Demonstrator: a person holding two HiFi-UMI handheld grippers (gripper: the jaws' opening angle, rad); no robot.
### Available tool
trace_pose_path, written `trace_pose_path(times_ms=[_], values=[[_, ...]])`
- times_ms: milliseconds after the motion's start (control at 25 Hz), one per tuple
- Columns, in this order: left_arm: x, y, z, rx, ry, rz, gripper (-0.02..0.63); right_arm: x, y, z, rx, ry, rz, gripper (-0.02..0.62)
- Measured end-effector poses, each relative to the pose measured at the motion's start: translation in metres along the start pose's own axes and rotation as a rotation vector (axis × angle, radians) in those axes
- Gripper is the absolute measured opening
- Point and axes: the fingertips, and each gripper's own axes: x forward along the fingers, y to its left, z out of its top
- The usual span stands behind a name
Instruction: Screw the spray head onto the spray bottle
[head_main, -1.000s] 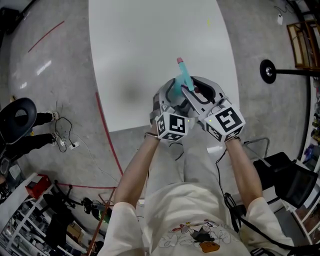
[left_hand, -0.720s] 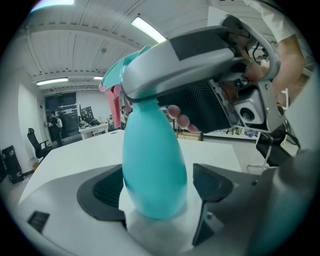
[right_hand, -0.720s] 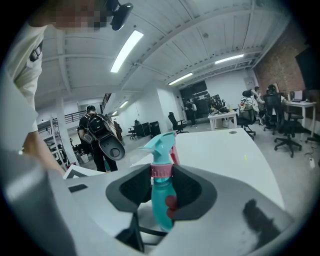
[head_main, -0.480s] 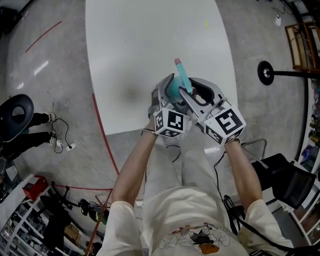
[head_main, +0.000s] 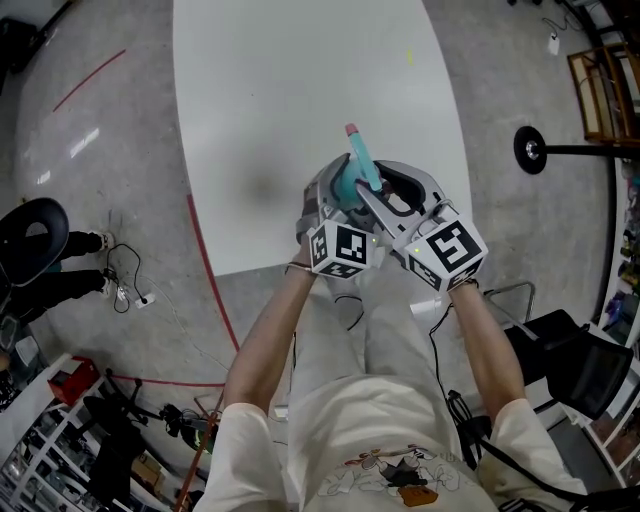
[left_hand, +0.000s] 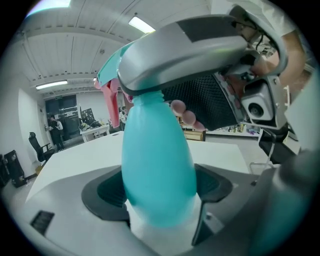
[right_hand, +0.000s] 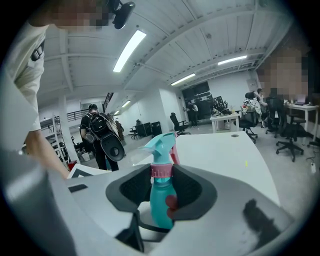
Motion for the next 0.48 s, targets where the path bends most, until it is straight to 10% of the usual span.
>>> trace_pose_path(times_ms=[480], values=[[-0.097,0.001,0.128,-0.017,-0.057,-0.175,0.407,-0.066,0.066,0.140,-0.224,-0.165,0.201,0.137]])
